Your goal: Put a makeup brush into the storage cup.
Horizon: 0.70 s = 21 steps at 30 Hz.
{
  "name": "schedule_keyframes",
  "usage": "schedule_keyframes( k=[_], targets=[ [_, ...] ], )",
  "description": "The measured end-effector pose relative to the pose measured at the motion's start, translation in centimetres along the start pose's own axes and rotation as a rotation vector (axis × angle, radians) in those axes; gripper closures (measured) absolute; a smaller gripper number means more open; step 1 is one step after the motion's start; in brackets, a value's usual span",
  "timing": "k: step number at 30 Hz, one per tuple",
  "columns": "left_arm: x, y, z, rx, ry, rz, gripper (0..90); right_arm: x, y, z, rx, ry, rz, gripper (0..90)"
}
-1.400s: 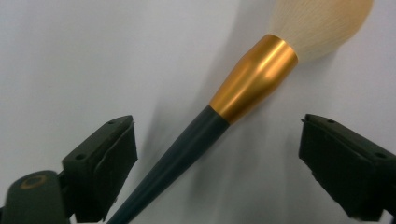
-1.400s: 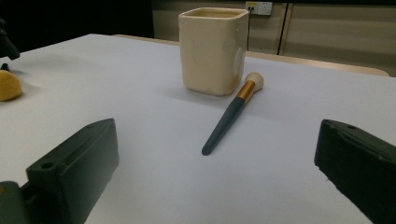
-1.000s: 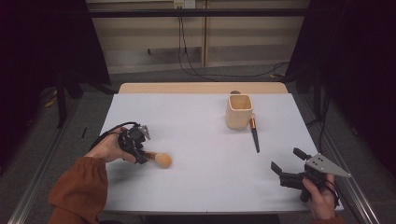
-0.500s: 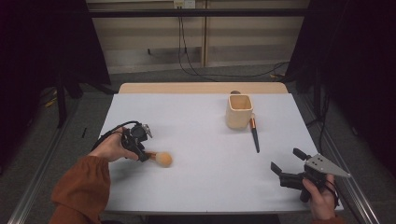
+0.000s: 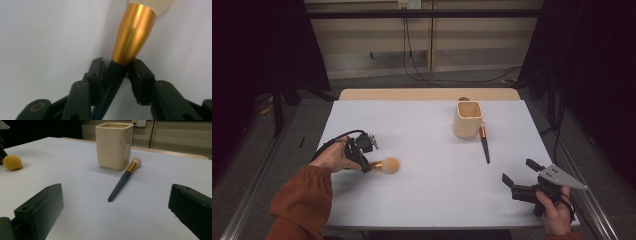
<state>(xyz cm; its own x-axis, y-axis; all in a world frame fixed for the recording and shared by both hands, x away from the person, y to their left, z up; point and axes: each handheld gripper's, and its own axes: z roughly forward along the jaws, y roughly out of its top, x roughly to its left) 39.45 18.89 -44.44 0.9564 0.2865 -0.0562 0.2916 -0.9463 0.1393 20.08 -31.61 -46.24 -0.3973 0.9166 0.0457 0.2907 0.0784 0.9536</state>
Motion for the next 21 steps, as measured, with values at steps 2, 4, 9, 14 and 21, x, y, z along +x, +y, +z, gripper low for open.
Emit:
schedule_keyframes(
  k=[2,4,9,14,21],
  targets=[
    [-0.12,0.13,-0.07,0.014,-0.006,0.018,71.7,0.01,-0.01,0.0,0.001,0.001,-0.002,0.0],
    [-0.27,0.22,-0.04,0.016,-0.014,0.023,74.2,0.01,-0.01,0.05,0.0,0.0,0.0,0.0],
    [-0.36,0.08,-0.12,0.007,-0.003,0.01,74.4,-0.03,-0.01,0.05,0.0,-0.001,0.003,0.0],
    [-0.2,-0.15,-0.15,-0.016,-0.009,-0.005,74.5,-0.09,-0.03,0.08,0.006,-0.002,-0.001,0.0],
    [-0.06,-0.36,-0.34,-0.022,-0.04,-0.022,74.6,-0.14,-0.06,-0.01,0.008,-0.007,0.008,0.0]
  ],
)
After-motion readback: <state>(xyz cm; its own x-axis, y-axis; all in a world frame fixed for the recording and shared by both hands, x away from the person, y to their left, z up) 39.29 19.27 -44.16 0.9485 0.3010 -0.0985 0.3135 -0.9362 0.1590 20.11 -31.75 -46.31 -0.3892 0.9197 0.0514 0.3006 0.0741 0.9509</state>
